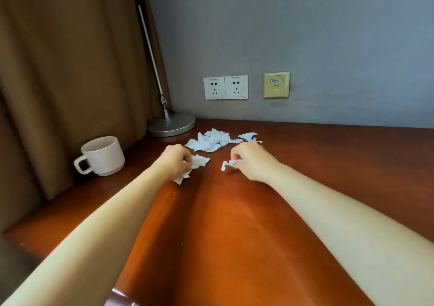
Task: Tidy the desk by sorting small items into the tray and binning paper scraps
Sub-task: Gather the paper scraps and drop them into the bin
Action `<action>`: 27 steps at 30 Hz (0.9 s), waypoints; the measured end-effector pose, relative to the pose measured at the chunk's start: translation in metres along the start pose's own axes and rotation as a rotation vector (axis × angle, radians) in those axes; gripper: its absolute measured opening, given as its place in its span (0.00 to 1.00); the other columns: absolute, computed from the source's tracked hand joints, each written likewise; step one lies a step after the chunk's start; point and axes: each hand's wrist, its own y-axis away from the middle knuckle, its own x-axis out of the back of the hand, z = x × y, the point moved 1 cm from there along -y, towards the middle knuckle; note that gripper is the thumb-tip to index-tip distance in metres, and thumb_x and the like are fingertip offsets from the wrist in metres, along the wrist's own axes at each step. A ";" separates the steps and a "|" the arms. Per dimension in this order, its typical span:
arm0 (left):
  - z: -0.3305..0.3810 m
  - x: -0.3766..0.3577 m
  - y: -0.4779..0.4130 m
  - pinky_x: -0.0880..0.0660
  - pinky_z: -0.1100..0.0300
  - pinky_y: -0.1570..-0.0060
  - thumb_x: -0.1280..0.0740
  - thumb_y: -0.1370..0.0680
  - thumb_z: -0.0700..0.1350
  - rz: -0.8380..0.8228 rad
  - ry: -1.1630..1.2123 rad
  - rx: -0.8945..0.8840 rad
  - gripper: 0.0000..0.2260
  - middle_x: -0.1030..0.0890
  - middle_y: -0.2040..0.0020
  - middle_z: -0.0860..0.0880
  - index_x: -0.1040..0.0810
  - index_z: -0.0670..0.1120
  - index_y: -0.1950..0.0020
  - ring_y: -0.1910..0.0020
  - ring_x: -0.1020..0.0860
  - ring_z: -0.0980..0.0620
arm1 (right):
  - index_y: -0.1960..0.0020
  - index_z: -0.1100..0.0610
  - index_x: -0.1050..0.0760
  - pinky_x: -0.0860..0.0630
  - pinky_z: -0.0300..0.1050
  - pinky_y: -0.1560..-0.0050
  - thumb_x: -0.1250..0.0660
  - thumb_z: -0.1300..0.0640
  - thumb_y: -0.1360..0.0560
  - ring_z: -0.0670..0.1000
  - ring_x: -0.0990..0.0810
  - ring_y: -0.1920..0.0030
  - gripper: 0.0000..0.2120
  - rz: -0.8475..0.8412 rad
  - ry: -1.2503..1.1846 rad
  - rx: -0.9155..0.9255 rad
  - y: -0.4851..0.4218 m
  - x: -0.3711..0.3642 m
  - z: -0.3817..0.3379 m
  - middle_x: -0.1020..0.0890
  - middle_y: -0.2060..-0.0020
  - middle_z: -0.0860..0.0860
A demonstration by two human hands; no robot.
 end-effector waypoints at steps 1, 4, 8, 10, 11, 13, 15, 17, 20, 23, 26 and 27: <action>0.004 0.002 0.002 0.24 0.58 0.54 0.31 0.25 0.39 0.022 0.012 -0.019 0.02 0.20 0.46 0.44 0.18 0.42 0.55 0.47 0.22 0.46 | 0.53 0.62 0.22 0.26 0.48 0.60 0.36 0.56 0.24 0.55 0.29 0.63 0.09 0.000 0.007 0.006 0.007 0.009 0.001 0.20 0.57 0.62; 0.023 0.011 0.009 0.23 0.58 0.55 0.31 0.25 0.39 0.070 0.063 -0.078 0.03 0.19 0.48 0.44 0.18 0.43 0.54 0.51 0.21 0.47 | 0.59 0.59 0.22 0.29 0.46 0.59 0.34 0.59 0.25 0.57 0.23 0.57 0.06 0.060 -0.019 0.012 0.019 0.030 0.013 0.21 0.58 0.56; 0.066 0.025 0.026 0.27 0.60 0.53 0.31 0.25 0.39 0.140 0.102 -0.211 0.03 0.20 0.49 0.46 0.18 0.42 0.52 0.51 0.23 0.50 | 0.49 0.57 0.20 0.26 0.48 0.50 0.33 0.59 0.25 0.57 0.21 0.50 0.06 -0.020 -0.047 -0.032 0.036 0.049 0.011 0.20 0.49 0.58; 0.090 0.029 0.036 0.28 0.60 0.54 0.30 0.25 0.40 0.149 0.126 -0.261 0.03 0.20 0.50 0.48 0.18 0.43 0.52 0.53 0.25 0.52 | 0.54 0.58 0.19 0.25 0.45 0.54 0.32 0.61 0.26 0.54 0.20 0.57 0.04 0.059 -0.114 -0.065 0.054 0.070 0.025 0.18 0.53 0.59; 0.103 0.030 0.042 0.27 0.59 0.54 0.30 0.25 0.40 0.142 0.139 -0.283 0.04 0.20 0.50 0.48 0.18 0.43 0.52 0.54 0.25 0.51 | 0.57 0.58 0.19 0.25 0.42 0.59 0.32 0.62 0.26 0.52 0.21 0.62 0.04 0.085 -0.134 -0.080 0.068 0.083 0.032 0.17 0.58 0.57; 0.129 0.029 0.054 0.26 0.59 0.56 0.31 0.25 0.41 0.123 0.163 -0.330 0.04 0.20 0.52 0.48 0.18 0.43 0.52 0.55 0.23 0.50 | 0.61 0.57 0.20 0.28 0.39 0.65 0.33 0.62 0.27 0.49 0.23 0.69 0.05 0.103 -0.114 -0.111 0.096 0.107 0.048 0.19 0.67 0.54; 0.153 0.023 0.065 0.26 0.60 0.57 0.31 0.25 0.41 0.100 0.171 -0.379 0.04 0.21 0.54 0.50 0.18 0.44 0.52 0.55 0.23 0.50 | 0.61 0.57 0.21 0.29 0.37 0.69 0.33 0.62 0.27 0.48 0.23 0.72 0.06 0.101 -0.114 -0.158 0.112 0.116 0.053 0.21 0.71 0.52; 0.177 0.015 0.076 0.25 0.59 0.56 0.31 0.25 0.40 0.072 0.186 -0.429 0.02 0.20 0.54 0.48 0.18 0.44 0.54 0.54 0.22 0.49 | 0.61 0.57 0.21 0.31 0.36 0.71 0.33 0.63 0.27 0.47 0.25 0.73 0.06 0.093 -0.071 -0.184 0.134 0.125 0.060 0.22 0.72 0.52; 0.215 0.001 0.097 0.25 0.61 0.59 0.31 0.26 0.40 0.028 0.218 -0.511 0.01 0.19 0.56 0.47 0.19 0.45 0.57 0.58 0.22 0.49 | 0.62 0.57 0.22 0.30 0.37 0.70 0.33 0.63 0.26 0.46 0.25 0.73 0.06 0.129 -0.079 -0.245 0.174 0.140 0.086 0.22 0.73 0.51; 0.253 -0.011 0.120 0.29 0.63 0.61 0.31 0.26 0.40 -0.011 0.244 -0.597 0.02 0.20 0.57 0.48 0.19 0.44 0.57 0.59 0.23 0.50 | 0.62 0.56 0.22 0.32 0.36 0.71 0.34 0.63 0.26 0.47 0.24 0.72 0.07 0.149 -0.038 -0.328 0.217 0.152 0.108 0.22 0.73 0.50; 0.292 -0.022 0.147 0.27 0.61 0.61 0.31 0.26 0.40 -0.056 0.282 -0.684 0.02 0.19 0.58 0.48 0.19 0.45 0.57 0.60 0.23 0.50 | 0.65 0.53 0.24 0.30 0.37 0.69 0.34 0.64 0.26 0.47 0.24 0.71 0.10 0.199 -0.026 -0.408 0.266 0.167 0.132 0.22 0.73 0.50; 0.302 -0.024 0.156 0.27 0.61 0.62 0.32 0.26 0.40 -0.065 0.298 -0.709 0.02 0.19 0.59 0.49 0.19 0.45 0.58 0.61 0.24 0.50 | 0.64 0.54 0.24 0.28 0.39 0.68 0.35 0.64 0.26 0.47 0.24 0.71 0.10 0.212 -0.048 -0.436 0.282 0.171 0.139 0.22 0.72 0.50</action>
